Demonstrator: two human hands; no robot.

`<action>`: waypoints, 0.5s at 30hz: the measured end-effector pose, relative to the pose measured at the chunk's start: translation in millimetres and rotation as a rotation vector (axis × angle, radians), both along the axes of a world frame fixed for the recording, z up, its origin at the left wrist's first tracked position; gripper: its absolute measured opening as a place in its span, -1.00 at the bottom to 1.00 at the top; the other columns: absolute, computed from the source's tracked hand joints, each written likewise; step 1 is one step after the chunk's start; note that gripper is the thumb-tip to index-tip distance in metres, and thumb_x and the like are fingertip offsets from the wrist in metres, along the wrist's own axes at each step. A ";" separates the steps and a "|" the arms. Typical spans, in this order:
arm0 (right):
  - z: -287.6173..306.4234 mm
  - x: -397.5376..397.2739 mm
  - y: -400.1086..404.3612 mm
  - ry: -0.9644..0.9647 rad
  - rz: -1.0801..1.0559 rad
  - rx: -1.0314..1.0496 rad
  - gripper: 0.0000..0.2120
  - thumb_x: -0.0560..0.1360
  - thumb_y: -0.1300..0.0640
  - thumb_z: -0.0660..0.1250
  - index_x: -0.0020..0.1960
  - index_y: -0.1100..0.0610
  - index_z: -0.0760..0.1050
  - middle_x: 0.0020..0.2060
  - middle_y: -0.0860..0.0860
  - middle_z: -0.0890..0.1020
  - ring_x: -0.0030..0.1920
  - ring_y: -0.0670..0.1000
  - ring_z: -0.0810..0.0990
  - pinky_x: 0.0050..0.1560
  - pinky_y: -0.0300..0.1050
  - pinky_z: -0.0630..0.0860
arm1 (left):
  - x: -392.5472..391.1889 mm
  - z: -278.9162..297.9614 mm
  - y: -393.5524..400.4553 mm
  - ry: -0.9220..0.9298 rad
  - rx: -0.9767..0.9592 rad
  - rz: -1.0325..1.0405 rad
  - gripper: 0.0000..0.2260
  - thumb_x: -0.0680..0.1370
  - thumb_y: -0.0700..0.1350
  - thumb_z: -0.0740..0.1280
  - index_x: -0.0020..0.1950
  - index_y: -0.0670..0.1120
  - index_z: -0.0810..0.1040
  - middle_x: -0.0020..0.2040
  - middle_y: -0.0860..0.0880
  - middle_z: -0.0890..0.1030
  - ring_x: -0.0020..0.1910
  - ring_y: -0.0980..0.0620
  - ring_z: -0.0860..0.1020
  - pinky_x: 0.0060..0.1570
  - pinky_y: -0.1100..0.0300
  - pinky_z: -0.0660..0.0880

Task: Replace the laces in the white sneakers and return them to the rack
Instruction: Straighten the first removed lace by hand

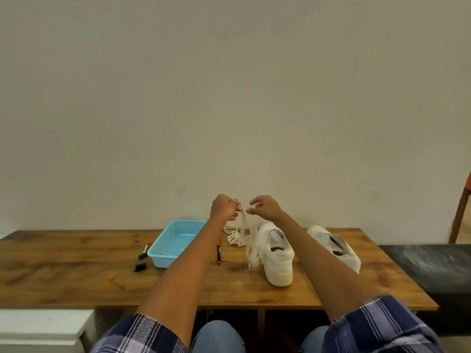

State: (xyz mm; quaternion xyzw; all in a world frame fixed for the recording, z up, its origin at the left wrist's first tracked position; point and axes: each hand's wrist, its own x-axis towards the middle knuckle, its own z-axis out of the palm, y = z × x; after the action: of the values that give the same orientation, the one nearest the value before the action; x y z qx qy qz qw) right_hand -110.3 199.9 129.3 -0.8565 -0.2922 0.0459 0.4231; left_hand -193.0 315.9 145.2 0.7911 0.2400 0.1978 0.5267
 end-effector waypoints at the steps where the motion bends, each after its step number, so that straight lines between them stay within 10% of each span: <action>1: -4.4 -3.3 3.1 -0.011 0.013 -0.025 -0.66 0.43 0.23 0.43 0.19 0.25 0.53 0.12 0.13 0.59 0.15 0.07 0.55 0.15 -0.07 0.45 | -2.8 0.7 2.9 -0.003 -0.007 -0.001 -0.81 0.62 -0.18 0.20 -0.01 -0.25 0.56 -0.12 -0.14 0.64 -0.36 0.06 0.53 -0.24 0.22 0.55; 8: 10.8 -31.2 5.3 0.063 0.227 0.108 -0.70 0.48 0.34 0.30 0.21 0.29 0.49 -0.08 0.13 0.60 -0.12 0.03 0.55 -0.24 -0.26 0.44 | -11.4 3.8 -3.3 0.012 -0.128 -0.069 -0.82 0.56 -0.27 0.30 0.09 -0.34 0.56 -0.02 -0.25 0.59 -0.03 -0.17 0.62 -0.04 0.10 0.59; 15: 32.1 -34.8 -25.0 -0.088 0.208 0.144 -0.89 0.44 0.16 0.44 -0.15 0.23 0.61 -0.37 0.09 0.58 -0.33 -0.03 0.52 -0.22 -0.26 0.43 | -31.8 23.1 -18.4 -0.163 -0.353 -0.104 -0.83 0.61 -0.22 0.22 -0.02 -0.29 0.55 -0.14 -0.19 0.60 -0.24 0.00 0.57 -0.18 0.21 0.59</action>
State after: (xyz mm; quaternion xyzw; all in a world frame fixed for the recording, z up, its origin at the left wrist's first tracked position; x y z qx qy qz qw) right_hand -145.1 174.8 161.4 -0.7902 -0.4003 0.0309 0.4631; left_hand -224.9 297.5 168.3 0.6792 0.1863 0.1884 0.6845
